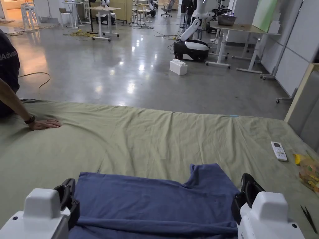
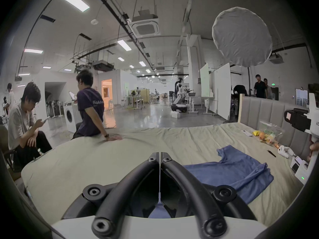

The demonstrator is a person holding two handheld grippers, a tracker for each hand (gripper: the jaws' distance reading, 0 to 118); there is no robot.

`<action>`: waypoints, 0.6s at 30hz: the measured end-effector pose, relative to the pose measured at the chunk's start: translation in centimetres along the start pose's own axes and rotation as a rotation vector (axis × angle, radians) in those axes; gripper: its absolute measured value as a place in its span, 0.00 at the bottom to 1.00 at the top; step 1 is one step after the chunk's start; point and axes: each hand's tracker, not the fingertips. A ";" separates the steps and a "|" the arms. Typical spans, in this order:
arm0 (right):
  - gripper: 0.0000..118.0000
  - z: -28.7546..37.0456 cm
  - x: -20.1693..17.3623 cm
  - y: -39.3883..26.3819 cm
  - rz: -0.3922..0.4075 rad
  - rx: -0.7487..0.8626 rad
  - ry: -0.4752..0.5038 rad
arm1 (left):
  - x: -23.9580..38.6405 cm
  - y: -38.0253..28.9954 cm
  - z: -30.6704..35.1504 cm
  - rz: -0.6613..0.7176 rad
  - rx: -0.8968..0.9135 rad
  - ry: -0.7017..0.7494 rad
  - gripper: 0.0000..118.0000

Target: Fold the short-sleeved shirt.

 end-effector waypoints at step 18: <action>0.01 -1.6 -0.5 -4.7 0.033 -0.150 0.040 | -8.4 -9.5 -11.9 -0.018 -0.686 0.002 0.31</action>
